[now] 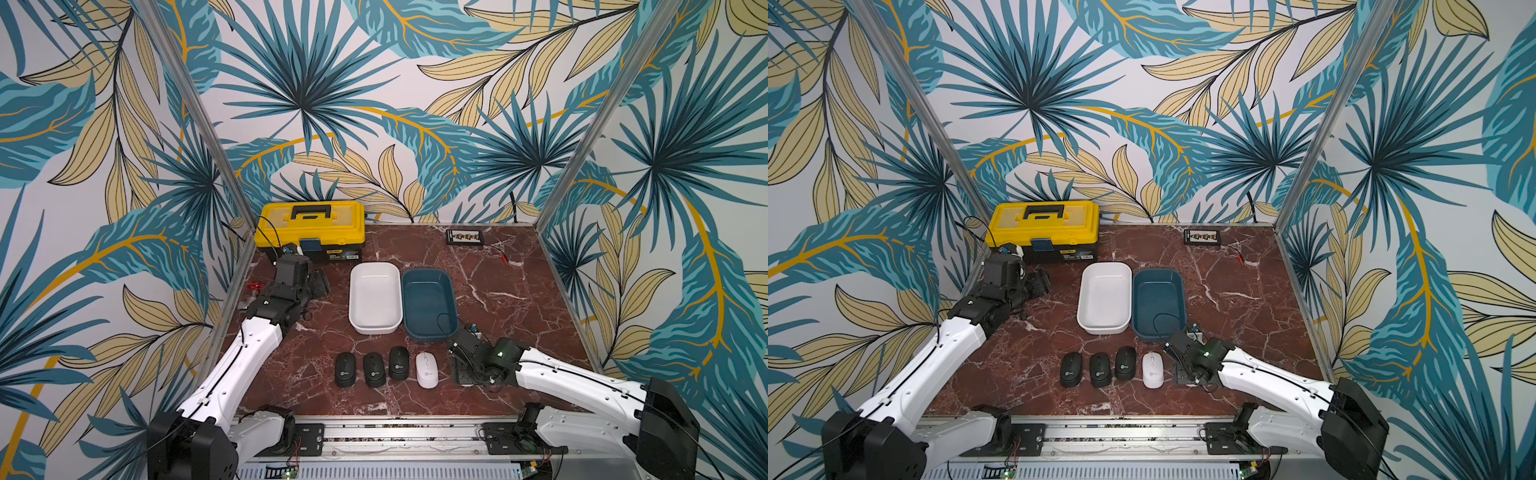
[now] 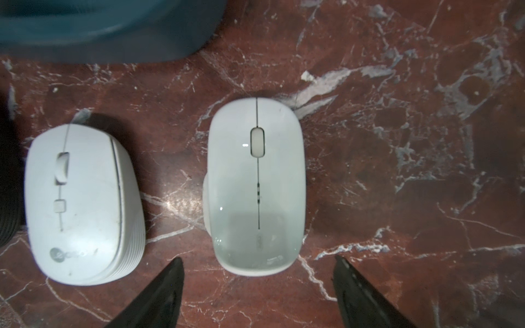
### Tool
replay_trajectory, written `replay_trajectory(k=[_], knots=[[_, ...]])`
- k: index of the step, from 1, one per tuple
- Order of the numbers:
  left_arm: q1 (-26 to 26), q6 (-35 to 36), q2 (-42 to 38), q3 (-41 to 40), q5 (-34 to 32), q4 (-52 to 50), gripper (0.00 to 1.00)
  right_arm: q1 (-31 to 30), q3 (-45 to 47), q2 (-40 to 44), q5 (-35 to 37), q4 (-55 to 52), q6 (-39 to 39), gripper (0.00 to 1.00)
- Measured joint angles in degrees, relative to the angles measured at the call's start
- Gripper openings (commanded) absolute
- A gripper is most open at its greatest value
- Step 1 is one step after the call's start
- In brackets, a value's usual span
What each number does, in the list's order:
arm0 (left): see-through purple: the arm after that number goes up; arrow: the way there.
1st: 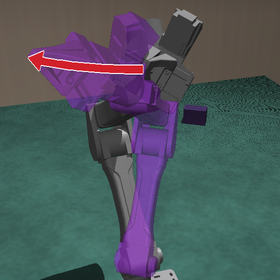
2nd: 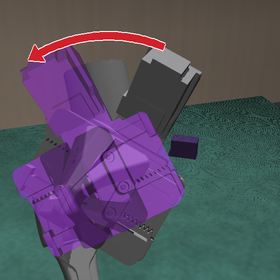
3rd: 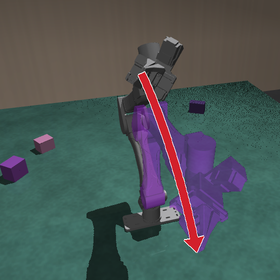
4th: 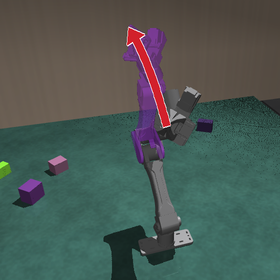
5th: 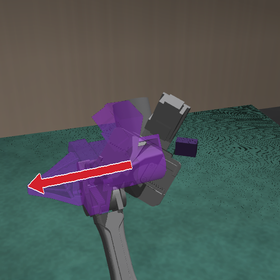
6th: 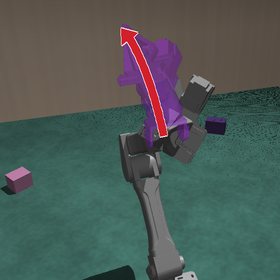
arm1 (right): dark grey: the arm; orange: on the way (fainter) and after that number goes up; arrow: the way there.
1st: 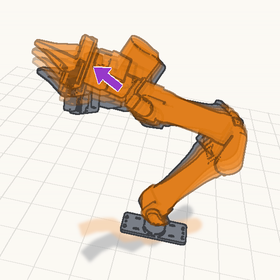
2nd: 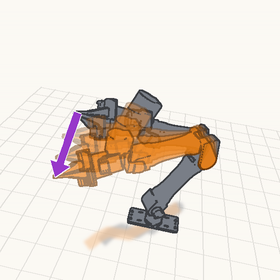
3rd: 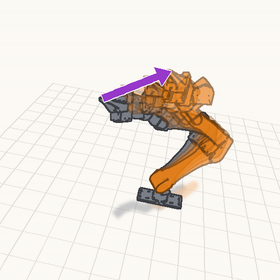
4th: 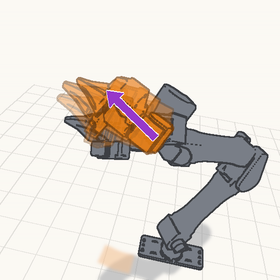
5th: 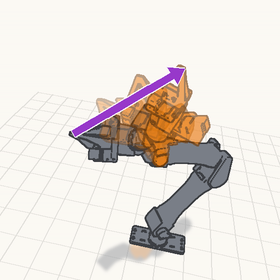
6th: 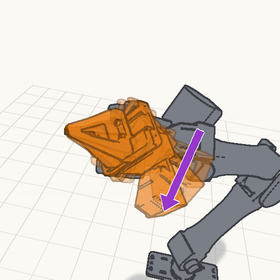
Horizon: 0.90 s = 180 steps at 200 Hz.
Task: Place the mice by color into the storage box
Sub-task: Pick up the mouse from the center of the board.
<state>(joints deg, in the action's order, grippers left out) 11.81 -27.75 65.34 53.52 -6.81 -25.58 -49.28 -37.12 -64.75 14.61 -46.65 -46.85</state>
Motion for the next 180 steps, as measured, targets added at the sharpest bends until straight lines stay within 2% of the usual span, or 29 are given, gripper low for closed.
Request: replay_trajectory(k=[40,180], knots=[[0.0,0.0,-0.81,0.0,0.04,-0.55,0.71,0.13,0.83,-1.53,0.98,2.73,0.85,0.75],[0.0,-0.2,-0.85,0.0,0.44,-1.01,0.71,1.14,1.75,-7.72,3.76,6.49,0.55,0.74]])
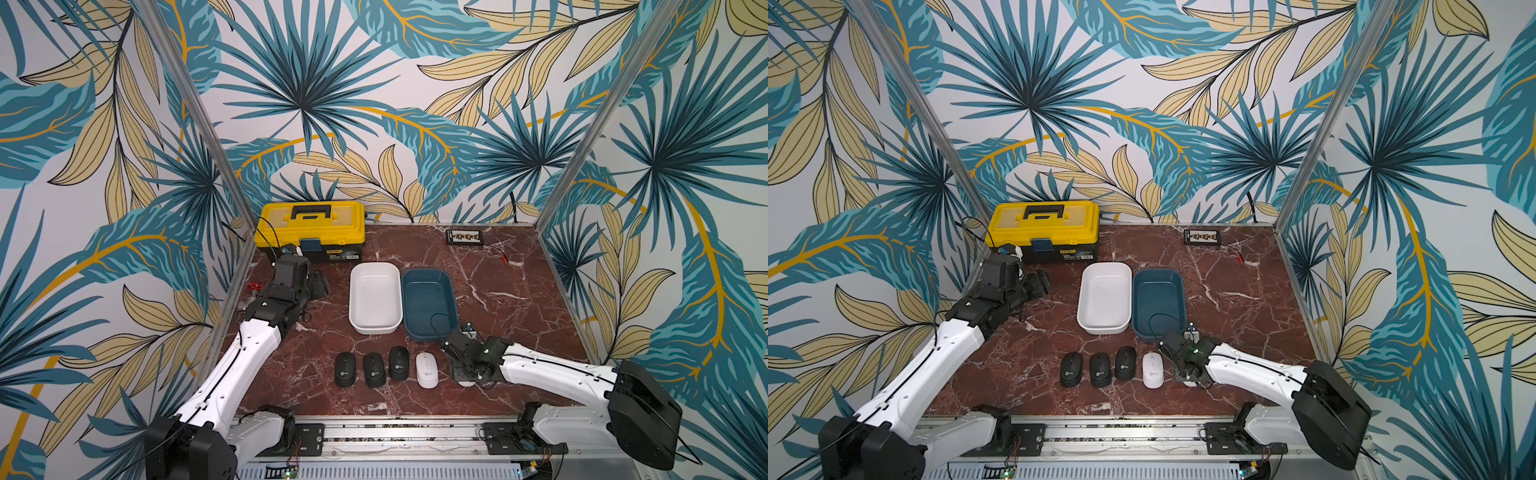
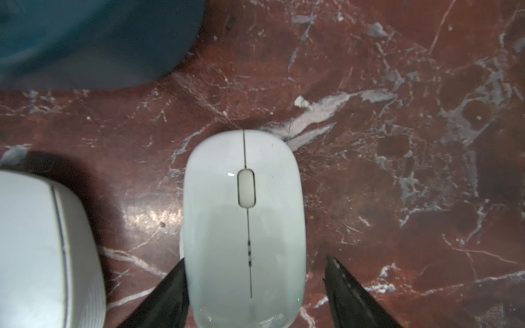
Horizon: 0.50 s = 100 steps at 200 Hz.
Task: Place the mice by color into the storage box
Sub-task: Pick up the mouse from the center of the board.
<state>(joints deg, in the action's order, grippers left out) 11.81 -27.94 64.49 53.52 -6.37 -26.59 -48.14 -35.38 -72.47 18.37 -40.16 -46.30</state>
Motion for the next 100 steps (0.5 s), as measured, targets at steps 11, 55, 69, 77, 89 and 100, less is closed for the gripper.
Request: replay_trajectory(k=[11,55,69,77,89,100], knots=[[0.0,0.0,0.0,0.0,0.02,0.0,0.71,0.0,0.0,-0.26,0.09,0.26,0.02,0.74],[0.0,0.0,0.0,0.0,0.15,0.0,0.71,0.04,-0.13,-2.86,0.5,2.45,-0.59,0.66],[0.0,0.0,0.0,0.0,0.17,0.0,0.71,0.15,-0.33,-2.78,0.94,2.56,-0.96,0.63],[0.0,0.0,0.0,0.0,0.17,0.0,0.71,0.15,-0.42,-2.69,0.92,2.69,-1.03,0.61],[0.0,0.0,0.0,0.0,0.17,0.0,0.71,0.15,-0.5,-2.69,0.9,2.67,-1.18,0.59],[0.0,0.0,0.0,0.0,0.17,0.02,0.72,0.15,-0.5,-2.64,0.87,2.64,-1.29,0.53]])
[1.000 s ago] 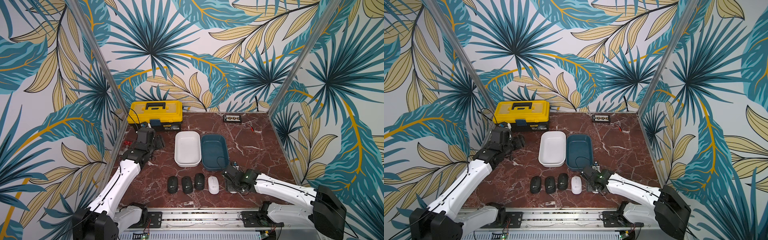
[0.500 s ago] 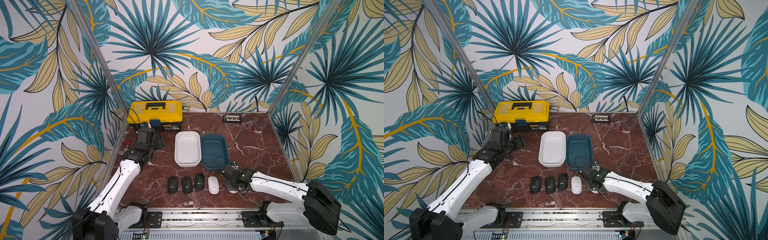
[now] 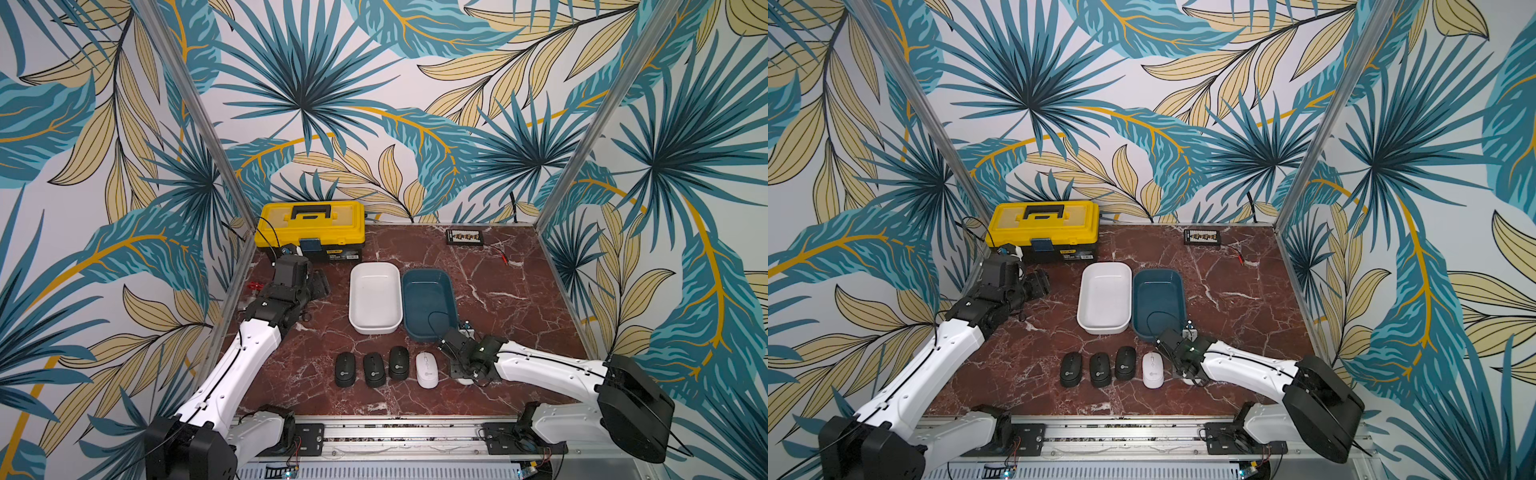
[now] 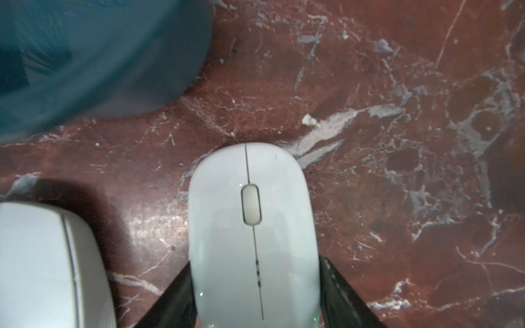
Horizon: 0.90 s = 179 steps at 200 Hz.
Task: Place the mice by color into the storage box
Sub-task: Pick up the mouse from the center of the board.
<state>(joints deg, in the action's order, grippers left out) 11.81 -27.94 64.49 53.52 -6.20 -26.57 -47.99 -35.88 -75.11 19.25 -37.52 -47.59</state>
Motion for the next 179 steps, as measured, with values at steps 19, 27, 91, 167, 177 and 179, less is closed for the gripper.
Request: replay_trajectory(k=[19,27,91,167,177,179], knots=[[0.0,-0.02,0.0,0.0,0.0,0.0,0.71,0.0,0.02,0.24,-0.22,-0.04,-0.04,0.46],[0.0,-0.02,0.0,0.0,0.0,0.0,0.71,0.0,0.11,0.37,-0.39,-0.04,-0.17,0.46],[0.0,-0.17,0.0,0.0,0.02,0.0,0.71,0.0,0.22,1.99,-2.47,-1.77,-1.2,0.41],[0.0,-0.2,0.02,0.0,0.04,0.02,0.71,0.0,-4.68,11.21,-4.98,-12.46,-1.29,0.41],[0.0,-0.22,0.02,0.0,0.04,0.02,0.71,0.0,-5.4,12.7,-5.62,-13.99,-1.38,0.41],[0.0,-0.22,0.04,0.0,0.07,0.02,0.71,0.0,-5.57,12.98,-5.75,-14.38,-1.4,0.41]])
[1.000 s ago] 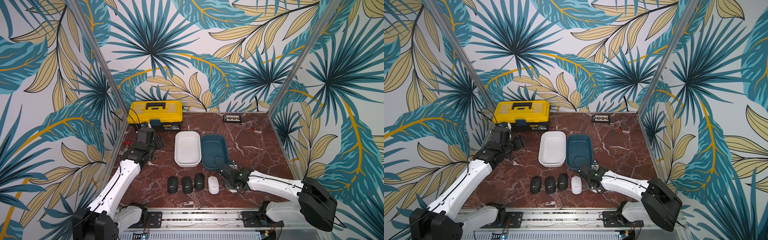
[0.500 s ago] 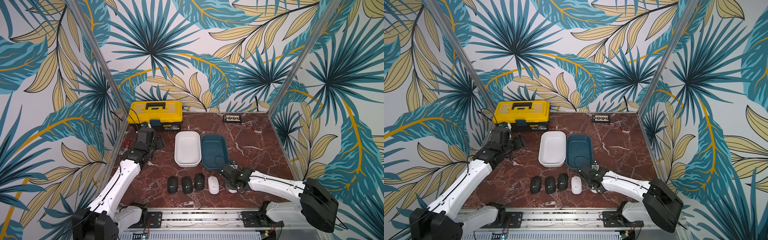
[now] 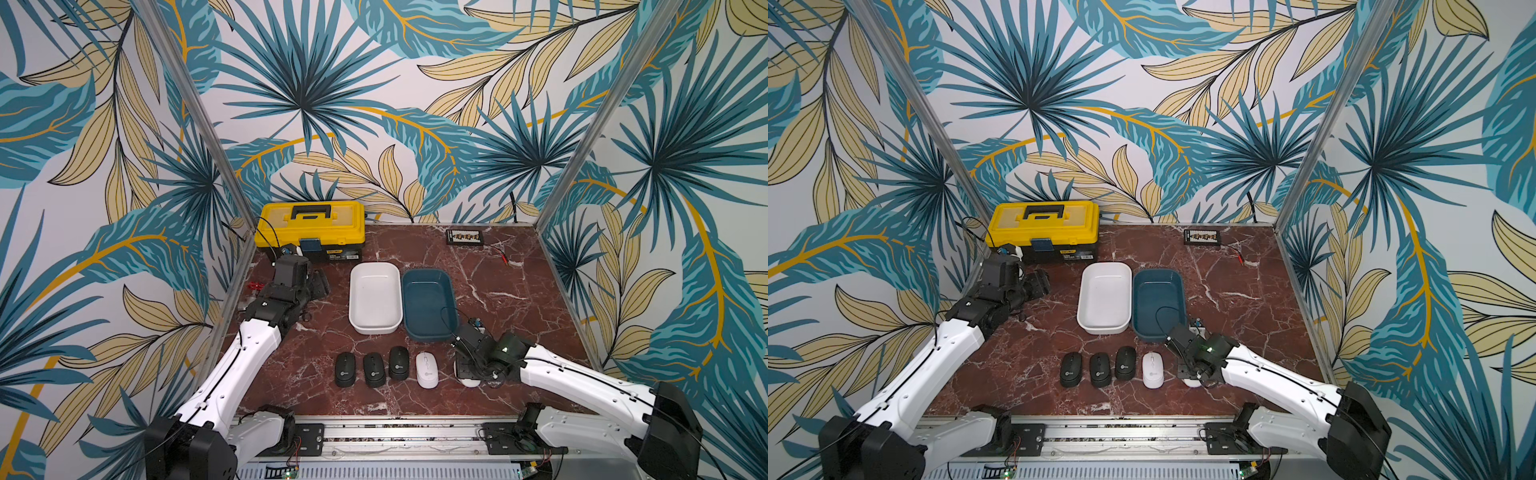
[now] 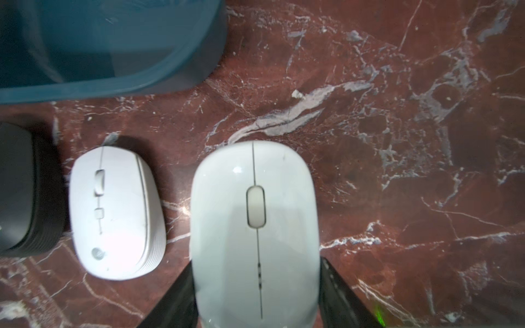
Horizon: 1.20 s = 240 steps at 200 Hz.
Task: Place the mice by color into the storage box
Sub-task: Pick up the mouse from the center of the board, then place the mouse in the storage box.
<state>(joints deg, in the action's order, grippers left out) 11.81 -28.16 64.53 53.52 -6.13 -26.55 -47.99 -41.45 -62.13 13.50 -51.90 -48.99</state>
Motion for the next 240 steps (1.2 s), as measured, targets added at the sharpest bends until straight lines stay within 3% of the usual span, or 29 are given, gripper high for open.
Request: replay_trajectory(k=[39,62,122,181,240], knots=[[0.0,-0.44,0.2,0.0,0.66,0.07,0.71,0.0,-6.69,5.07,-0.09,-6.8,-0.11,0.41],[0.0,-0.83,0.35,0.0,1.05,0.09,0.71,0.0,-14.99,3.39,1.81,-8.46,1.73,0.41],[0.0,-0.68,0.35,0.17,1.01,0.07,0.71,2.54,-36.81,-16.28,6.88,-5.77,14.69,0.41],[0.0,-0.79,0.28,1.29,1.01,0.2,0.72,11.43,-39.69,-29.53,4.22,3.5,22.45,0.41],[0.0,-0.74,0.31,1.27,0.81,1.73,0.72,13.86,-47.34,-43.76,0.94,6.86,25.14,0.41]])
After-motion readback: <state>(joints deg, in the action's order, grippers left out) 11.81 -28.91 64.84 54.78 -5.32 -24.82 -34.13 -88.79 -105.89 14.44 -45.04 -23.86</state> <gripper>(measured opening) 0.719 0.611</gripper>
